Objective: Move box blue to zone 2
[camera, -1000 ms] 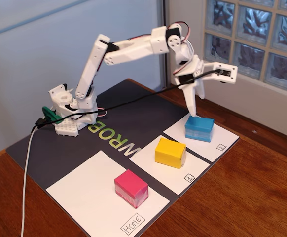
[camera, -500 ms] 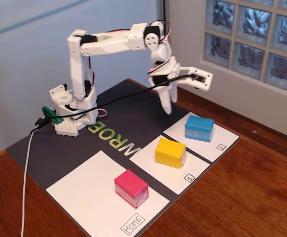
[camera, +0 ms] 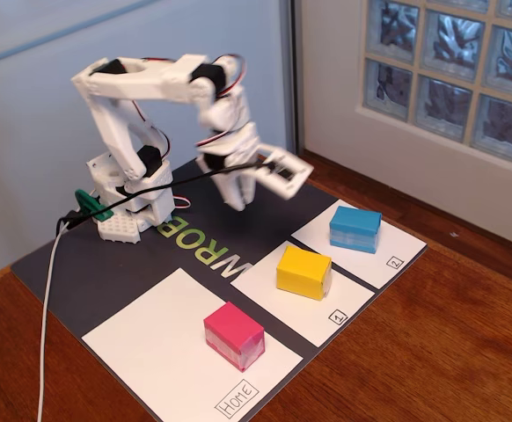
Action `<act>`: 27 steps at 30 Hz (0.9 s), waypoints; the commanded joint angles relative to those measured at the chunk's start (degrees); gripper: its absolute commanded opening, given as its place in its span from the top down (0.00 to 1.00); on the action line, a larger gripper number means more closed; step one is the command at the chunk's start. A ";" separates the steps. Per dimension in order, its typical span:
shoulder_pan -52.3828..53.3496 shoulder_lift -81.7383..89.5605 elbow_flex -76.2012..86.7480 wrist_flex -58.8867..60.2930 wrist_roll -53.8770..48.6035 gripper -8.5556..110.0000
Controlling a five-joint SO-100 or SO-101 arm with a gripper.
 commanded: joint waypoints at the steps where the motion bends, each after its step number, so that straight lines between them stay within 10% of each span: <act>1: 2.55 7.29 5.54 0.53 0.26 0.93; 27: 19.69 49.04 40.87 9.67 -9.76 0.93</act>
